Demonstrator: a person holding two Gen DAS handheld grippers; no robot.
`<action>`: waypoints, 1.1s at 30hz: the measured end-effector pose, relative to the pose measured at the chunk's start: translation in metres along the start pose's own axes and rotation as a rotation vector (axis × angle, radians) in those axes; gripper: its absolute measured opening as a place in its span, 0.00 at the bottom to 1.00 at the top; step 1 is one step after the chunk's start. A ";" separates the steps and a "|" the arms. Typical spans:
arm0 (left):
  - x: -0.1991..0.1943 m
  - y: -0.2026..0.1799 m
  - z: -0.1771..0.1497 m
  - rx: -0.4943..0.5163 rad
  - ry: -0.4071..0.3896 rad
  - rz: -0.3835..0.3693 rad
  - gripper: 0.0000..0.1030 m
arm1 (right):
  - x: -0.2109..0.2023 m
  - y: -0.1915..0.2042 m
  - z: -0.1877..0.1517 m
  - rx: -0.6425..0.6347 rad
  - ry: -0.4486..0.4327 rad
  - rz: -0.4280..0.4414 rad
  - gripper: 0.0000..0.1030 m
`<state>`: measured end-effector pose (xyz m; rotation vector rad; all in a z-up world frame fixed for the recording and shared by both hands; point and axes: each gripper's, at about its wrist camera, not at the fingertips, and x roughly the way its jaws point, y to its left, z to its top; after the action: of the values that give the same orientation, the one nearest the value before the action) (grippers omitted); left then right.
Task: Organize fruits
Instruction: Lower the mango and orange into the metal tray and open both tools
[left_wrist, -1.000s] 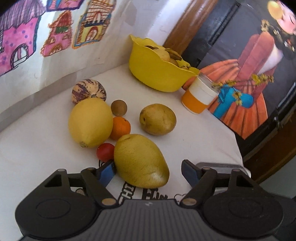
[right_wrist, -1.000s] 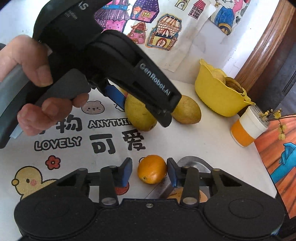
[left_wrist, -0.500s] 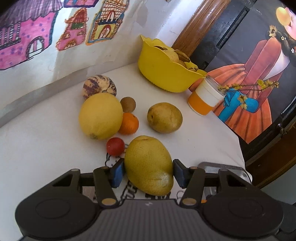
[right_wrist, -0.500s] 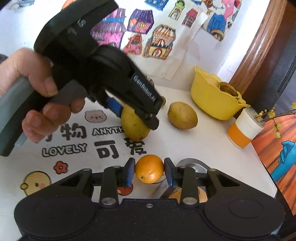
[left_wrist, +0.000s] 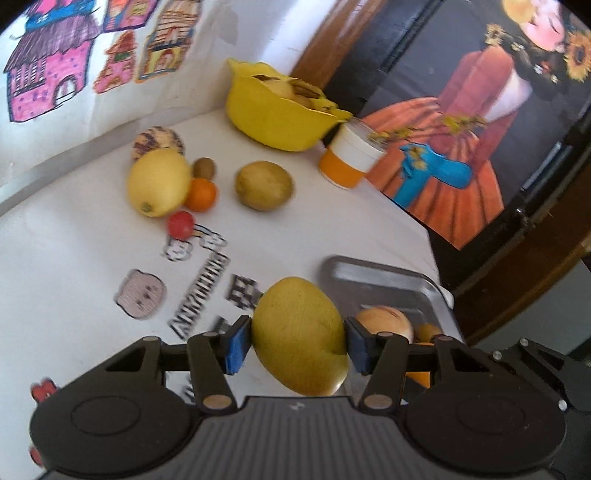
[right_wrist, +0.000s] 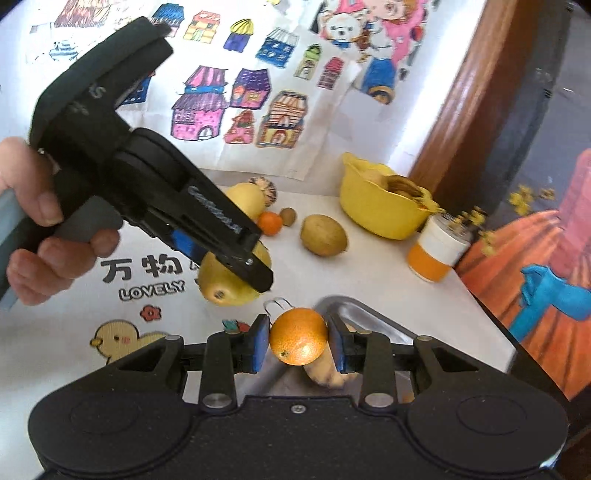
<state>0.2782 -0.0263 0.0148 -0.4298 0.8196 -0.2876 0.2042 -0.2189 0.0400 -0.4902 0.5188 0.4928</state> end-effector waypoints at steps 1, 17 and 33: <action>-0.002 -0.006 -0.003 0.010 0.002 -0.008 0.56 | -0.005 -0.003 -0.004 0.007 0.002 -0.008 0.35; 0.013 -0.078 -0.045 0.140 0.108 -0.041 0.56 | -0.030 -0.034 -0.083 0.202 0.083 -0.059 0.35; 0.006 -0.098 -0.056 0.269 0.068 0.009 0.78 | -0.038 -0.038 -0.096 0.303 0.045 -0.050 0.71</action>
<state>0.2324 -0.1295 0.0238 -0.1653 0.8360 -0.3998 0.1632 -0.3134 0.0002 -0.2237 0.6111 0.3478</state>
